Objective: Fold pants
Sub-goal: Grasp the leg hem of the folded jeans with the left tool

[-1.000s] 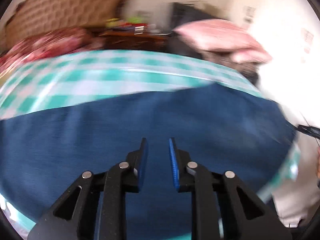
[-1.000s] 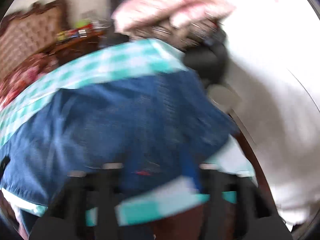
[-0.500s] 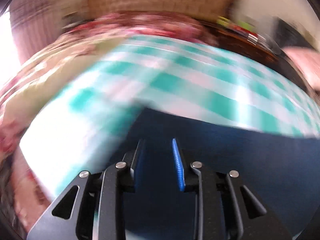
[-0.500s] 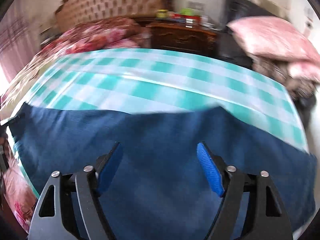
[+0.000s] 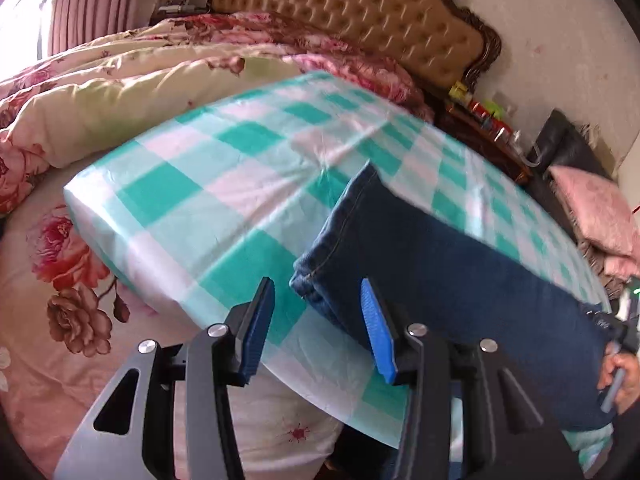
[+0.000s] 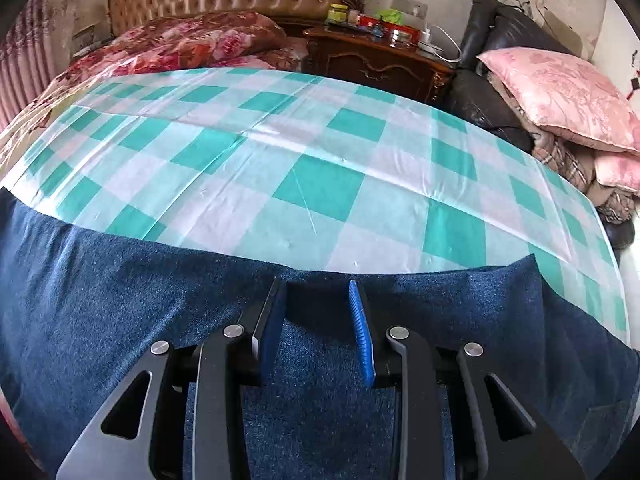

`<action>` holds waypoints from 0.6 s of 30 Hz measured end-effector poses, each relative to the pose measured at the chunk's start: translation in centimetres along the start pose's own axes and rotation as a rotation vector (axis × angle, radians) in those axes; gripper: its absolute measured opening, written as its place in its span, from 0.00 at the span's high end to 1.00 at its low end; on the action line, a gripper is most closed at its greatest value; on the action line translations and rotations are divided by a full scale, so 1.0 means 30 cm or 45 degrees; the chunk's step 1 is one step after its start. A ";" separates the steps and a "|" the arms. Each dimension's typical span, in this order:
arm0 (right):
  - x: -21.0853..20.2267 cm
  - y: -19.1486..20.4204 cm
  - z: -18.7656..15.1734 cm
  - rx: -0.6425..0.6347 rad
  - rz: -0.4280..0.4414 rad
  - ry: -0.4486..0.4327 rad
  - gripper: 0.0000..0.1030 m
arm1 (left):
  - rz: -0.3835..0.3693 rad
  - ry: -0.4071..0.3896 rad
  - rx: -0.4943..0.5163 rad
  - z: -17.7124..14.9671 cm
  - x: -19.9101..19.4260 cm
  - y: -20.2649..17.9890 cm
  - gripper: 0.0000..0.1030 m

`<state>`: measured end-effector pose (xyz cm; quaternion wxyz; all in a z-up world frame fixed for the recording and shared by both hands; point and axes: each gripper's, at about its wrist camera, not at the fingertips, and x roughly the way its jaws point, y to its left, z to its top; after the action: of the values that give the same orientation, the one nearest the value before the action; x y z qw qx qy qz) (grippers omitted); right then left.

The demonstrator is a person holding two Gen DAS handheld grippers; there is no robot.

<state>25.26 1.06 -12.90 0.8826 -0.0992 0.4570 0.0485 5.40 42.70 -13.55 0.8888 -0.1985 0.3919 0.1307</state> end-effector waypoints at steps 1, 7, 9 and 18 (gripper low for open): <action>-0.018 0.005 0.004 0.016 -0.017 -0.009 0.71 | 0.027 -0.015 0.023 -0.003 0.012 -0.008 0.59; -0.194 0.130 -0.032 0.042 0.070 -0.081 0.53 | 0.059 -0.016 0.105 -0.007 0.055 -0.028 0.66; -0.207 0.171 -0.046 0.054 0.074 -0.065 0.53 | 0.045 -0.004 0.129 0.001 0.062 -0.043 0.77; -0.130 0.229 -0.086 0.087 0.042 0.039 0.56 | -0.022 0.022 0.054 0.017 0.063 -0.021 0.81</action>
<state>19.72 7.22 -12.07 0.8775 -0.0623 0.4734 0.0458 7.23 42.54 -14.50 0.8906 -0.1839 0.4004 0.1130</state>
